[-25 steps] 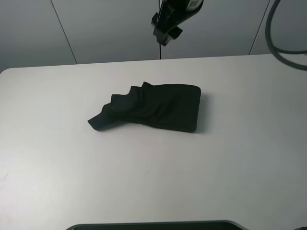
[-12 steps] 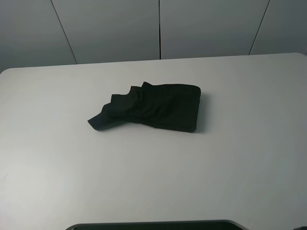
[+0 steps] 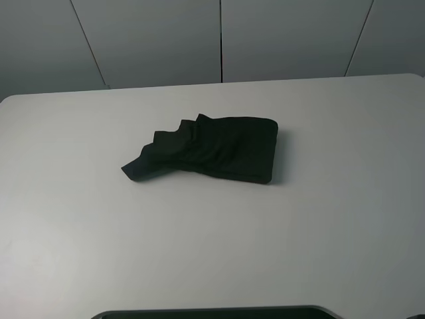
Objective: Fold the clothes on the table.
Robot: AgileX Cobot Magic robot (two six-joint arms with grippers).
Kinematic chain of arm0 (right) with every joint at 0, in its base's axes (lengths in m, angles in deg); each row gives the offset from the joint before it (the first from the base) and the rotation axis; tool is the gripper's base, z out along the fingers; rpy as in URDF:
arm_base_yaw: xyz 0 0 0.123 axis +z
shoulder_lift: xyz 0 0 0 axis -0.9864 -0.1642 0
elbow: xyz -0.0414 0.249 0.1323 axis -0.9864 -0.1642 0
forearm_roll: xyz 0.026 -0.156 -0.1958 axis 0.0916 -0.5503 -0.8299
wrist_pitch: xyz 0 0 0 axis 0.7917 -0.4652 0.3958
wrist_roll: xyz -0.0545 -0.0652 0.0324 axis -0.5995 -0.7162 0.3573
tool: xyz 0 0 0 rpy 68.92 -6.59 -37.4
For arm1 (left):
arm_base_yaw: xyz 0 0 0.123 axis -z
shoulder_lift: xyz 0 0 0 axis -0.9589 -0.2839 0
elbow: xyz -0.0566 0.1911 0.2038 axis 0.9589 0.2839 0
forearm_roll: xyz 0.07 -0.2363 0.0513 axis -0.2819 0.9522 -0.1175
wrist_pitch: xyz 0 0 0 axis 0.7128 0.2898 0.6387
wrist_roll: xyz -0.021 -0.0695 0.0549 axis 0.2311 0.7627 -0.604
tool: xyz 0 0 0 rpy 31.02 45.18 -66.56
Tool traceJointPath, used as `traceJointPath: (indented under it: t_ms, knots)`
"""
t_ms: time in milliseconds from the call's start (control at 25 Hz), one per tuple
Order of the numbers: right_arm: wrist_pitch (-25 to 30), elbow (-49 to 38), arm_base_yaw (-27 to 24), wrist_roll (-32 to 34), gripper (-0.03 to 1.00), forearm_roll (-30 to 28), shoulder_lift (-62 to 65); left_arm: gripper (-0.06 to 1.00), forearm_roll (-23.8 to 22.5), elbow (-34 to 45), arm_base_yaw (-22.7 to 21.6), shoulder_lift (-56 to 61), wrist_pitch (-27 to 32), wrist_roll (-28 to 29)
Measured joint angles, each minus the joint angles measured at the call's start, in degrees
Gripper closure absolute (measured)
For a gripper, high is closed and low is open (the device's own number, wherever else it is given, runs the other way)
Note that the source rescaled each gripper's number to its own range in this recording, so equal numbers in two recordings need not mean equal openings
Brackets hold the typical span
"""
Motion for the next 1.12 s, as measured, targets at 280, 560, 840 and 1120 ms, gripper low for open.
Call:
traceJointPath:
  t_ms: [280,560,840,1120]
  knots:
    - [0.3,0.2,-10.4,-9.8,0.19,-9.5,13.4,0.23,-5.3,-0.6,-4.5,11.5,0.5,-3.2]
    - [0.3,-3.0,-24.1,-9.0,0.15,-11.5,23.5,0.26,0.2,-0.6,-15.6,14.7,0.5,-10.3]
    - [0.1,-19.6,-38.1,-3.2,0.15,5.7,31.5,0.25,12.0,3.4,-18.9,15.3,0.4,-8.7]
    - [0.2,-39.9,-46.4,-0.1,0.31,34.2,32.4,0.25,20.9,17.6,-18.9,17.0,0.5,-8.3]
